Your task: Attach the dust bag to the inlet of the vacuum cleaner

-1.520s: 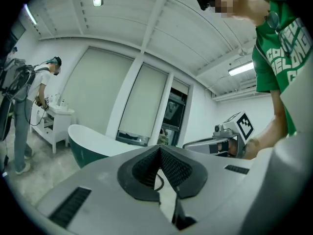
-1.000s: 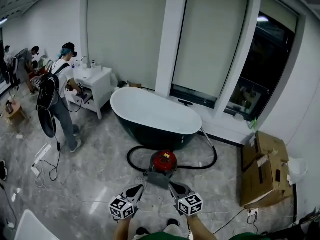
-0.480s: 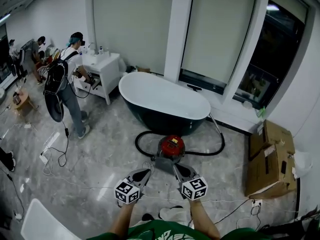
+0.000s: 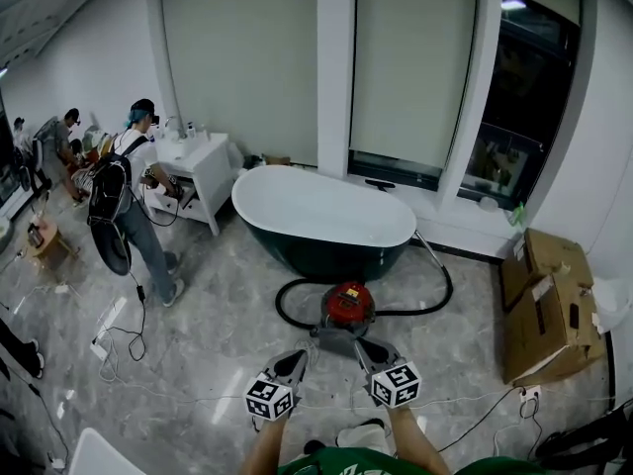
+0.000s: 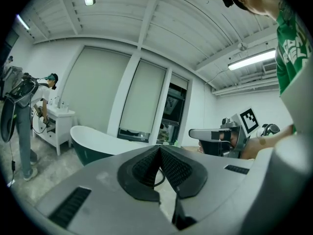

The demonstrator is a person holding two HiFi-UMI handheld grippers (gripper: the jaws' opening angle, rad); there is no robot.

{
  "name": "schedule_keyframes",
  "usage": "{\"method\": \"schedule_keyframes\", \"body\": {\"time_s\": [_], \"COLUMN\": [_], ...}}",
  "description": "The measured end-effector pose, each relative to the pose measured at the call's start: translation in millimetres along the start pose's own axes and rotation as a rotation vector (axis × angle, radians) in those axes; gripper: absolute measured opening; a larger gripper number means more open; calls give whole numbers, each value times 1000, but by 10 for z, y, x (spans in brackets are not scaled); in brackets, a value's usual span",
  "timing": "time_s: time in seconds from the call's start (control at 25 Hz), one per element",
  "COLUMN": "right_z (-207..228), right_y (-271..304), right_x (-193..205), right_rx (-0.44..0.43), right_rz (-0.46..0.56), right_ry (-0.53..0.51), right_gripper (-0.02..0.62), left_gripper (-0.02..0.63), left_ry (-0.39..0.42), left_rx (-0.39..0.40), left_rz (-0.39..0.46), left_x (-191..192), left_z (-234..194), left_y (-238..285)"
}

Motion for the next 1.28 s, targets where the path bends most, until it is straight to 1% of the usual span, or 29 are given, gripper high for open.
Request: {"method": "schedule_keyframes", "body": {"time_s": [0.32, 0.52, 0.8, 1.28], "right_z": [-40, -67, -79, -50], "right_y": [-43, -90, -165, -192], "right_x": [3, 25, -4, 9], "right_rx": [27, 31, 31, 34], "right_rz": [9, 4, -4, -39], "right_ry": [-4, -10, -16, -83], "right_gripper": [8, 8, 8, 8], "left_gripper": [2, 2, 3, 2], "left_ry": [7, -32, -31, -45], "left_rx": [33, 53, 60, 49], "left_rz": [4, 30, 56, 78], "left_x": [27, 39, -71, 7], "left_z": [37, 71, 158, 216], "left_y": [-6, -40, -97, -118]}}
Point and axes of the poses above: the fingertips, and each gripper's own axes: y forward along the fingers, z to its right, x out of its underside, the point moved 9 cm from there along -y, backward along the fingers, and after that the axes turned 12 degrees about -z, right-handed, at the moved point
